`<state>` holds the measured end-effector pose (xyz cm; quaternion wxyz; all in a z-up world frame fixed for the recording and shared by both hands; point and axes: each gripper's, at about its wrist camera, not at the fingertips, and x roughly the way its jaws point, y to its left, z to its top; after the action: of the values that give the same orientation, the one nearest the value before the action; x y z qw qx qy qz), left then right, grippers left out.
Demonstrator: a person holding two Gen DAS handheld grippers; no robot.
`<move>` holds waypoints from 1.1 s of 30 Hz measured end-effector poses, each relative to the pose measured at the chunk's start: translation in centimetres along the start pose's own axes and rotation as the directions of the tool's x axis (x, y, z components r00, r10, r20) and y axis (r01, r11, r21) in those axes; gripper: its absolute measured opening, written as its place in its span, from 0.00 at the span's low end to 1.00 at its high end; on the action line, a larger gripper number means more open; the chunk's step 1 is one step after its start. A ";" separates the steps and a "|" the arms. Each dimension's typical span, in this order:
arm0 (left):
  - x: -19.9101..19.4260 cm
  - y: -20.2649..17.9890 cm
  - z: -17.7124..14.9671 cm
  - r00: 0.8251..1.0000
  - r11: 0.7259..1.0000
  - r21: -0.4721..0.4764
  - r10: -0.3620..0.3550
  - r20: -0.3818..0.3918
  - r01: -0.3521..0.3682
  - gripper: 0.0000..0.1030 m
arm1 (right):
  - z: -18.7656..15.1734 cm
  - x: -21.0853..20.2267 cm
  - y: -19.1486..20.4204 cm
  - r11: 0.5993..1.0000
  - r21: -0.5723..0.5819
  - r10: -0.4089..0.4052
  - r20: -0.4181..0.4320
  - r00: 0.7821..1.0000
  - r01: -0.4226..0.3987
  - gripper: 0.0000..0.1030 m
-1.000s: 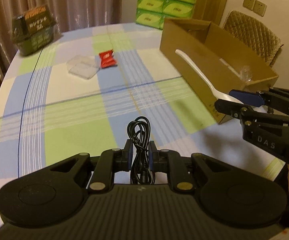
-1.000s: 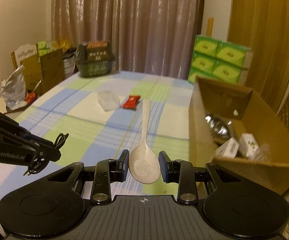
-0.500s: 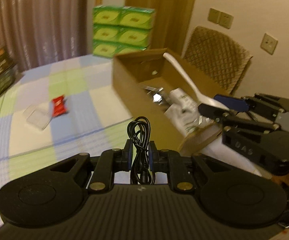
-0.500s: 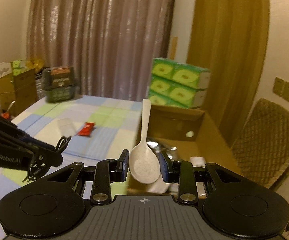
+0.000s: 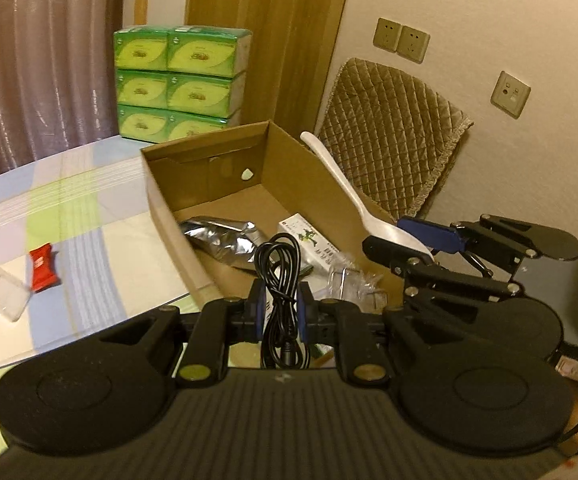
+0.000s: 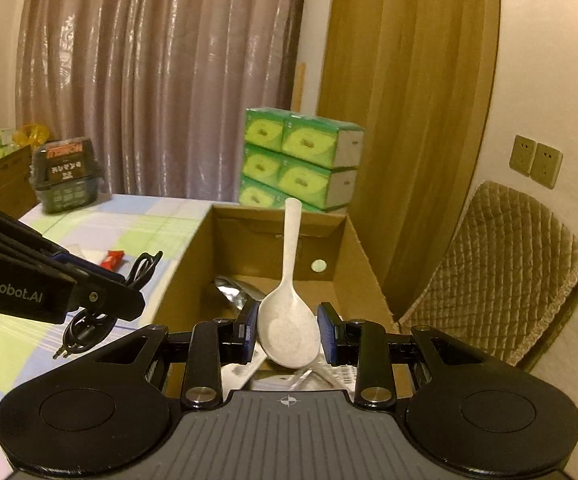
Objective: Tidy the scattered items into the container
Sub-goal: 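Lower the cable and spoon into the box and open both tools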
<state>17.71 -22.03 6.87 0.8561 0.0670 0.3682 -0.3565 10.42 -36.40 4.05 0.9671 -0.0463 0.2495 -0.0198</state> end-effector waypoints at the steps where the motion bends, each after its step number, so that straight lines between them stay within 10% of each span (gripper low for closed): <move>1: 0.4 -0.1 0.2 1.000 1.000 0.001 -0.002 -0.002 0.002 0.11 | -0.1 0.2 -0.2 1.000 0.002 0.000 -0.002 1.000 0.000 0.28; 33: 1.7 3.2 -1.2 0.996 0.994 -0.068 0.085 0.010 -0.084 0.32 | -0.6 3.8 -2.0 0.998 0.058 0.017 -0.008 1.000 -0.016 0.28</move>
<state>19.92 -20.22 4.41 0.8745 0.0515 0.3714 -0.3076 13.39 -38.63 1.91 0.9670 -0.0161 0.2534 -0.0194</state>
